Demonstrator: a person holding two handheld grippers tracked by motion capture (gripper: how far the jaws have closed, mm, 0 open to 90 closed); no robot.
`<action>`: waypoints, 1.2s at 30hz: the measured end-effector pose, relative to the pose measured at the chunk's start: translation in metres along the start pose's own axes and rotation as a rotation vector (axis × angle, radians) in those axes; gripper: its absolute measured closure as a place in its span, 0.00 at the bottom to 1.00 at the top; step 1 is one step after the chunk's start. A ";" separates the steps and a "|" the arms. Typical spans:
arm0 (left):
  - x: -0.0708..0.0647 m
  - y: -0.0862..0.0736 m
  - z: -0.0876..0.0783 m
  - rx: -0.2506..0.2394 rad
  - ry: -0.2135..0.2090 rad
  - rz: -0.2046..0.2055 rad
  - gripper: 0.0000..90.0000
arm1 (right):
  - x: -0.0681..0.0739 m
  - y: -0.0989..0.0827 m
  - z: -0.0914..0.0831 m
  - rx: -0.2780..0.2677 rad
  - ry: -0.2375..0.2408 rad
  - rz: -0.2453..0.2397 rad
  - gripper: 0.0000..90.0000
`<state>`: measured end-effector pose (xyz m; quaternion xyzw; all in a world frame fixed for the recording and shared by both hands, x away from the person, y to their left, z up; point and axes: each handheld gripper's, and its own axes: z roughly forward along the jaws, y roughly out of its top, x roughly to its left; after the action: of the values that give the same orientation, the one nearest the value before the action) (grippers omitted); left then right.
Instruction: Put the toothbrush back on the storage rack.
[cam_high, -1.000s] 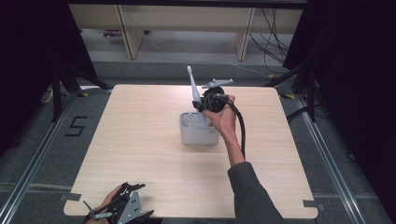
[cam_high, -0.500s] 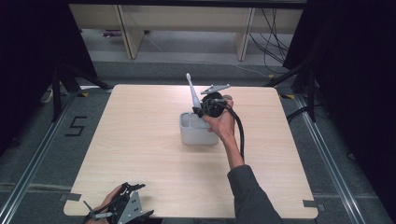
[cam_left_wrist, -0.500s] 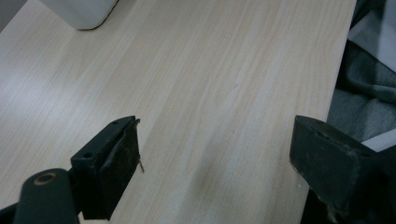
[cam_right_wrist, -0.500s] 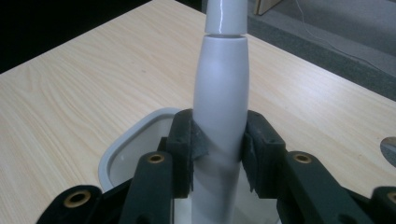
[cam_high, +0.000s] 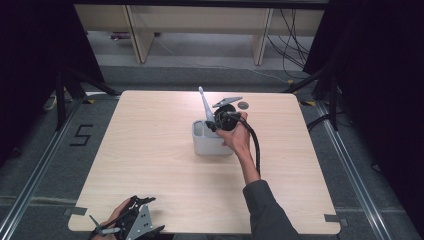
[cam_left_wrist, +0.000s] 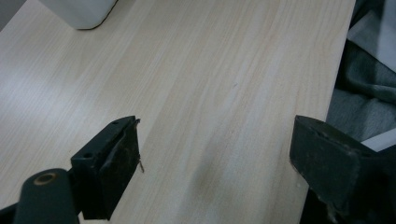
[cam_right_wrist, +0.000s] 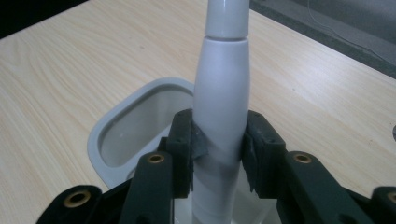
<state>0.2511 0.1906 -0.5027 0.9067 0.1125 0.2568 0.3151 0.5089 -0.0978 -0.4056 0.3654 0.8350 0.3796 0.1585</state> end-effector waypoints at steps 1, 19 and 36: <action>0.000 0.000 0.000 0.000 -0.001 0.000 0.17 | 0.000 0.000 0.000 0.000 0.000 0.000 0.74; 0.000 0.000 0.000 -0.001 -0.007 -0.003 0.17 | 0.001 -0.005 0.011 0.067 -0.016 -0.064 0.74; -0.001 0.000 0.000 0.000 -0.010 -0.002 0.17 | 0.003 -0.008 0.016 0.111 0.003 0.020 0.74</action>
<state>0.2503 0.1902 -0.5032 0.9080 0.1117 0.2519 0.3157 0.5117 -0.0914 -0.4222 0.3812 0.8514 0.3349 0.1329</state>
